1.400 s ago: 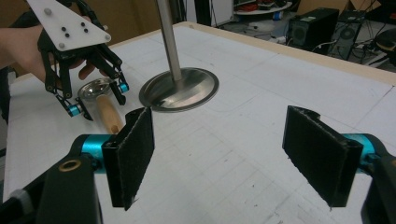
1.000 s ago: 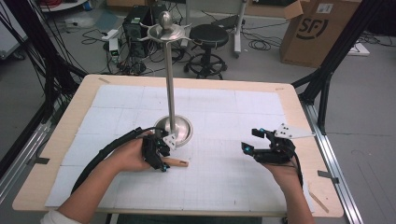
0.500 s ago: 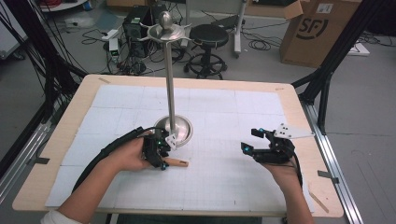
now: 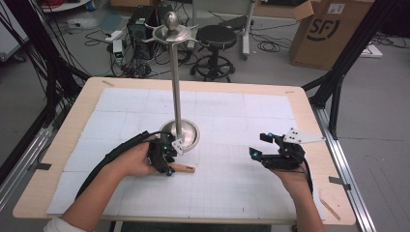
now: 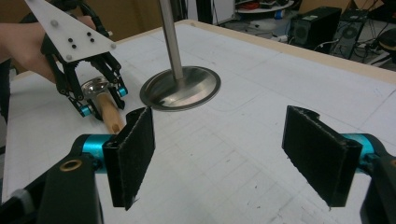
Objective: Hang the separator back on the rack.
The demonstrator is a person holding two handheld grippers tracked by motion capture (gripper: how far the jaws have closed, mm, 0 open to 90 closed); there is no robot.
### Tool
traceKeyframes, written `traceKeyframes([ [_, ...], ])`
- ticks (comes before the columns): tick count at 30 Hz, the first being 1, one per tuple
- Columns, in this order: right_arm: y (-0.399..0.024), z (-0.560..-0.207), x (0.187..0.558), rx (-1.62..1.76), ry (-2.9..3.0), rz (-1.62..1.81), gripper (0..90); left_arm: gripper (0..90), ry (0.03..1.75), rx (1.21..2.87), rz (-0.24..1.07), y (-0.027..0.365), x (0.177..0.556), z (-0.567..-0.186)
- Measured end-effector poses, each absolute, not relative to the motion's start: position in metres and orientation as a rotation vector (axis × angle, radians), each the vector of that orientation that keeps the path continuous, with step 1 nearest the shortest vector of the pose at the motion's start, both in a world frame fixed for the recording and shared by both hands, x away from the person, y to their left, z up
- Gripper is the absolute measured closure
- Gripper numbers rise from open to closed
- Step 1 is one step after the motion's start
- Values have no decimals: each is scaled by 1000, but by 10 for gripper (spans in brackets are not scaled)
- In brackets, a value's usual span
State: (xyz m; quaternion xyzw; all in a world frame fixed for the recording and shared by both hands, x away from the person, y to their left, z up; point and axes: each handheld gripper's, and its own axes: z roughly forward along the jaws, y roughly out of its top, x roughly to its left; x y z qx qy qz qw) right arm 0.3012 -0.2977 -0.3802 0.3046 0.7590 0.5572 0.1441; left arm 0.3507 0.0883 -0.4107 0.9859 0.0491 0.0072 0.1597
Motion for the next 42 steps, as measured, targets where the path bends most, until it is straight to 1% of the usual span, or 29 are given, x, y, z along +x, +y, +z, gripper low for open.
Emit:
traceKeyframes([
  [3,-297,-380,301,880,2193,1603,246,585,139,2822,23,88,350,-410],
  [8,-297,-380,301,876,2193,1603,247,626,122,2825,34,87,350,-410],
  [16,-297,-380,301,872,2188,1607,248,638,126,2826,22,87,351,-410],
  [20,-297,-380,301,877,2189,1610,248,672,121,2823,24,87,351,-410],
  [23,-298,-380,301,878,2190,1608,248,675,96,2826,42,87,350,-409],
  [34,-298,-381,301,878,2189,1607,248,678,90,2798,84,91,349,-402],
  [42,-298,-381,301,880,2195,1609,248,677,103,2705,102,99,347,-387],
])
